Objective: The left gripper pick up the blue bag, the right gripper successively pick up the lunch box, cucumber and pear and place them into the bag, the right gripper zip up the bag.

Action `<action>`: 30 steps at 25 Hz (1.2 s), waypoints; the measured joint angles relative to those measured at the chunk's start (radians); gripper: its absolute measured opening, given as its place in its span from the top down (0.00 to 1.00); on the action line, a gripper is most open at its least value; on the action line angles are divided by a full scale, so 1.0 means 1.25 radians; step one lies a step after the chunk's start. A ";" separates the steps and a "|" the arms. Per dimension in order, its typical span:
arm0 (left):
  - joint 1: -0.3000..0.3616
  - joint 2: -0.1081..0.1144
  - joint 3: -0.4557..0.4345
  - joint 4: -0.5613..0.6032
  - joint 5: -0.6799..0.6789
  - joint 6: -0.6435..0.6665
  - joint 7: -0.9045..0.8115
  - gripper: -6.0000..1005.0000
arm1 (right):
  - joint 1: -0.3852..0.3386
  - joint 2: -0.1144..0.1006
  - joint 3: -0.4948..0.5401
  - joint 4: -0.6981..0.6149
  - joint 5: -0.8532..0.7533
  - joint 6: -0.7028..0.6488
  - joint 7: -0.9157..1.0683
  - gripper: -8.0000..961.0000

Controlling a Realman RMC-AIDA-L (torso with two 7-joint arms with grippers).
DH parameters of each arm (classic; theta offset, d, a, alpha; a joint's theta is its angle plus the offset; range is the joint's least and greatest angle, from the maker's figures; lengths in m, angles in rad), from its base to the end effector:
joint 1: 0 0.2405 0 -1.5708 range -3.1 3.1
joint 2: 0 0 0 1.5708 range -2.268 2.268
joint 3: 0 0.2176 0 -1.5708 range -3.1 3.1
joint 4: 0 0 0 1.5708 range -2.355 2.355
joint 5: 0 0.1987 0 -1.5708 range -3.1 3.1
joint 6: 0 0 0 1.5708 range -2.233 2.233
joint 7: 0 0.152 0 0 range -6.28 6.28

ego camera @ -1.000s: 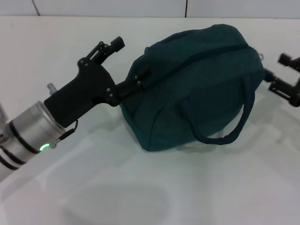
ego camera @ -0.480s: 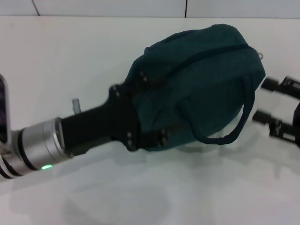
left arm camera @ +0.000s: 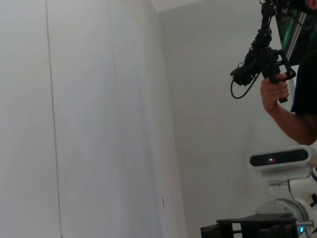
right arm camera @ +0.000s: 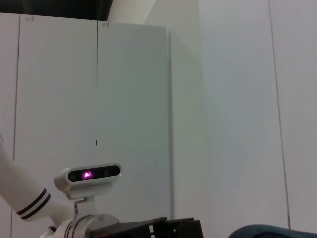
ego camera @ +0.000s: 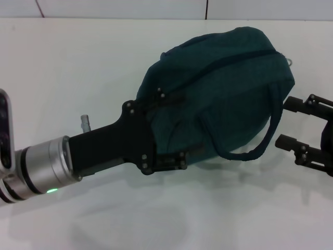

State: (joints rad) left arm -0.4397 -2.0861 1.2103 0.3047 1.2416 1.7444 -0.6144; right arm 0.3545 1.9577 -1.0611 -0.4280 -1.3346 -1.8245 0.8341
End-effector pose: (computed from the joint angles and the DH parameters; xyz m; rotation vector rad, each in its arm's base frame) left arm -0.1854 0.2437 -0.0259 -2.5314 0.0457 -1.2875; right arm 0.2223 0.2479 0.0373 -2.5475 0.0754 1.2033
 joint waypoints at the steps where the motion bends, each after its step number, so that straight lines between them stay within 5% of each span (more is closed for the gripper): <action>1: 0.002 0.000 0.000 0.000 0.000 0.000 0.003 0.11 | 0.000 -0.001 0.000 0.000 -0.002 -0.002 0.000 0.29; 30: 0.021 0.003 0.005 0.021 0.051 0.058 0.007 0.11 | -0.001 -0.009 0.006 0.002 -0.048 -0.071 0.000 0.29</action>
State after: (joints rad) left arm -0.4131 -2.0819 1.2165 0.3305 1.3059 1.8164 -0.6061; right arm 0.3538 1.9465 -1.0538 -0.4250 -1.3944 -1.9134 0.8345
